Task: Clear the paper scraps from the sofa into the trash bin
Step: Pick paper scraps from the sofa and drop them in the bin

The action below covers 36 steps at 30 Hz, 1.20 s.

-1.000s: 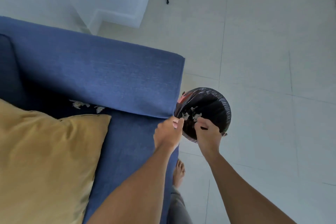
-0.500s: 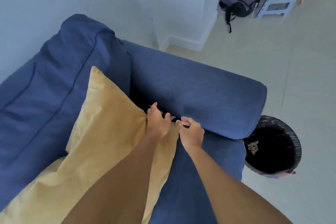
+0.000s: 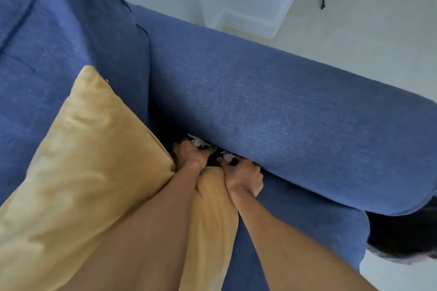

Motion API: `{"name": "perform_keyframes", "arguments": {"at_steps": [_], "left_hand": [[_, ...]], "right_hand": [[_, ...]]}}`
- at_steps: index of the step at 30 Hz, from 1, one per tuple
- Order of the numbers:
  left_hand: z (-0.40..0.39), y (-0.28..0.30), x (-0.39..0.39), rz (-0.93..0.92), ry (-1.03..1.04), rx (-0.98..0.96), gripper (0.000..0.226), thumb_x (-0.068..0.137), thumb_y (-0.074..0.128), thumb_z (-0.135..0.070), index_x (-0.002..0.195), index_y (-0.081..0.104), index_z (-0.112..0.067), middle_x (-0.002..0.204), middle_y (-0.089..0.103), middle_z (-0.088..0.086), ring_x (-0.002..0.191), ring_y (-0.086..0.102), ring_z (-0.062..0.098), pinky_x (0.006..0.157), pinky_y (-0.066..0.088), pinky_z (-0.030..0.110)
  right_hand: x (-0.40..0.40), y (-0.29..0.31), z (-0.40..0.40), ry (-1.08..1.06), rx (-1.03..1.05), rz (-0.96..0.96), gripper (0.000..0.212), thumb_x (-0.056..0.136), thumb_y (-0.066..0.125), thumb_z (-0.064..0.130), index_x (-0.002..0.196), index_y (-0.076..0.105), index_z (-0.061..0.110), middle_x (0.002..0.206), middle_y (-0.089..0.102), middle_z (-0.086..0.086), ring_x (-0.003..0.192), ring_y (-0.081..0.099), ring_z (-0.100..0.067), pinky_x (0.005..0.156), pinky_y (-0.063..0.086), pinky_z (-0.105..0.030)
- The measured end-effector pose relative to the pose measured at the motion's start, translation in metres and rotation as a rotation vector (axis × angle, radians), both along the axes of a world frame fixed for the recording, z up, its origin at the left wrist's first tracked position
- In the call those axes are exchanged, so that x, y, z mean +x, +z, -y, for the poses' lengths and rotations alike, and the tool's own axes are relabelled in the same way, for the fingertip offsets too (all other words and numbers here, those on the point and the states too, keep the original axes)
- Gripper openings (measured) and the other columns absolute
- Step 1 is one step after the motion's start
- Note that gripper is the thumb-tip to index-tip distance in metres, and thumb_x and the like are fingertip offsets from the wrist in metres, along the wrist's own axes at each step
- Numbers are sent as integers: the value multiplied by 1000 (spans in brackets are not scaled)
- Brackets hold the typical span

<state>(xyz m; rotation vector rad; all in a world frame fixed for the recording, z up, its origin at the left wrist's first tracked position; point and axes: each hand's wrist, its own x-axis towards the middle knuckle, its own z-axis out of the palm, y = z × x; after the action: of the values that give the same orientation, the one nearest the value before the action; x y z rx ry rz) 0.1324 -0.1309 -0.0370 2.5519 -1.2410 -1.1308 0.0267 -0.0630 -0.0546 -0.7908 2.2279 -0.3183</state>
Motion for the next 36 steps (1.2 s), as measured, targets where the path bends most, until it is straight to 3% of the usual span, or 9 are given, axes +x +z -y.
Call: {"name": "perform_keyframes", "arguments": {"at_steps": [4,7,11,14,20,25,29,33,36], "left_hand": [[1,-21,-5,112,-78,-103,50,85,86,-40,120,76,-6,132,66,22,119,65,42,96,55,42],[-2,-17,-5,123,-23,-125,26,93,77,-32,108,81,-10,116,74,21,108,71,42,85,54,37],[-23,6,-7,55,-29,-114,22,95,77,-31,76,74,-20,95,70,14,87,67,33,78,43,27],[-46,35,-20,61,-157,-126,16,96,76,-38,87,78,-24,93,70,8,84,61,24,77,44,31],[-113,93,-95,120,-701,-169,33,95,66,-52,82,69,-21,88,75,5,96,61,31,86,48,40],[-187,107,-180,-195,-737,-112,35,92,67,-43,74,64,-13,76,71,8,86,61,33,77,54,43],[-217,106,-259,-342,-765,-86,37,90,70,-41,74,60,-8,72,65,12,73,59,33,61,42,37],[-225,90,-333,-369,-774,-57,24,90,69,-47,89,67,-23,90,71,-2,89,67,22,71,49,36],[-220,65,-373,-355,-759,-35,26,91,69,-44,101,71,-19,101,77,4,100,71,28,75,54,37]], "right_hand": [[4,-16,7,-66,-5,-24,46,93,68,58,102,73,14,110,75,-12,103,72,-35,73,44,-34],[-1,-12,3,-126,-80,51,34,93,71,49,98,77,17,105,76,-10,101,72,-33,80,54,-36],[-19,9,-25,-171,-260,160,30,91,77,39,68,70,21,68,71,-2,68,69,-24,71,60,-36],[-46,30,-62,-231,-327,215,42,92,79,36,58,60,21,53,55,5,53,52,-16,63,57,-37],[-130,70,-147,-436,-375,230,40,91,77,43,59,61,27,56,47,9,53,41,-10,60,40,-29],[-213,105,-206,-550,-360,142,44,92,75,42,51,58,38,46,46,15,53,38,-12,52,33,-29],[-278,114,-235,-623,-391,65,28,93,76,39,68,70,27,55,55,5,57,47,-16,65,40,-30],[-336,103,-246,-628,-332,16,20,93,74,44,88,78,25,70,67,6,70,63,-16,58,44,-24],[-369,82,-242,-608,-272,18,20,92,74,42,91,79,22,74,67,7,77,65,-20,59,45,-25]]}}
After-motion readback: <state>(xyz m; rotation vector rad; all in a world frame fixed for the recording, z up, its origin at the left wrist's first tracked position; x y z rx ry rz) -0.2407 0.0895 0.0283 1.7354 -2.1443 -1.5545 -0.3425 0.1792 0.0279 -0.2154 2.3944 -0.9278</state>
